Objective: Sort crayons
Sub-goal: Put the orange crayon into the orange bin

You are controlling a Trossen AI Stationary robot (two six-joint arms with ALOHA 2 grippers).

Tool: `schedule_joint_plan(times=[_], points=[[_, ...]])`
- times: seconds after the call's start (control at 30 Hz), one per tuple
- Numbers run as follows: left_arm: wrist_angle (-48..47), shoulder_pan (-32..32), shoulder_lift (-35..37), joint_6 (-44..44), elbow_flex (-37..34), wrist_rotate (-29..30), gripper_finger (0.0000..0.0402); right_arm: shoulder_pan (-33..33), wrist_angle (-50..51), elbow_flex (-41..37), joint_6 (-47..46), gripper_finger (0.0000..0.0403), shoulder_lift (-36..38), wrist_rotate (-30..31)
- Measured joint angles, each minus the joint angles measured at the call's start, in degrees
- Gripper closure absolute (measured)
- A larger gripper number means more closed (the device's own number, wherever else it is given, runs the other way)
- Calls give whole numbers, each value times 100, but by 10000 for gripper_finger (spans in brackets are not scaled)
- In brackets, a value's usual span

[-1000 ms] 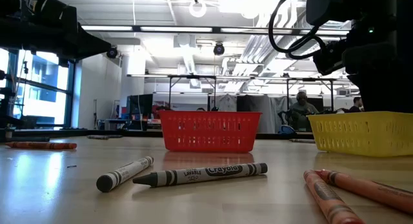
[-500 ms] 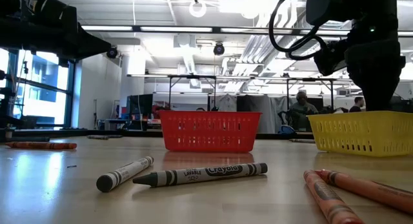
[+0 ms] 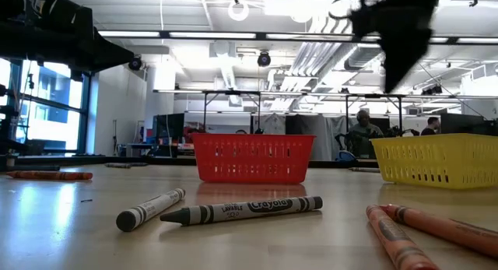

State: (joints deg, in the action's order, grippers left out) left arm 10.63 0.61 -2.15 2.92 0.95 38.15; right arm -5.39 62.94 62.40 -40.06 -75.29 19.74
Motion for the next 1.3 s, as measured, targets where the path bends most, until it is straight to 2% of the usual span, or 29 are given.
schedule_joint_plan(times=[0.07, 0.17, 0.37, 0.47, 0.57, 0.67, 0.83, 1.0, 1.1, 1.3], points=[[0, 0, 0, 3, 0, 0, 346, 306, -348, 146, 424, 306, -10, 296], [2, -1, 1, 173, 0, 0, 346, 892, -1226, 167, 1268, 306, -32, 322], [-6, 2, 0, 254, 0, -36, 346, 2038, -2659, 156, 2399, 306, -596, -786], [-68, 2, -1, 190, 0, -463, 346, 2339, -2888, 152, 2709, 306, -1035, -1186], [-43, -1, -125, 147, 0, -814, 346, 2508, -2928, 150, 2996, 306, -1371, -1236], [-41, -1, -370, 146, 0, -753, 346, 2617, -2899, 150, 3163, 306, -1528, -1247], [-138, -1, -1047, 147, 36, -256, 346, 2693, -2475, 187, 3329, 306, -1459, -1237], [-880, 2, -2016, 285, 616, 223, 346, 2691, -2007, 290, 3412, 306, -1251, -1228], [-1532, 35, -2633, 250, 1192, 296, 346, 2677, -1888, 299, 3411, 306, -1129, -1205], [-3955, 330, -3750, 598, 2515, 93, 346, 2674, -1508, 307, 3411, 306, -1093, -1114]])
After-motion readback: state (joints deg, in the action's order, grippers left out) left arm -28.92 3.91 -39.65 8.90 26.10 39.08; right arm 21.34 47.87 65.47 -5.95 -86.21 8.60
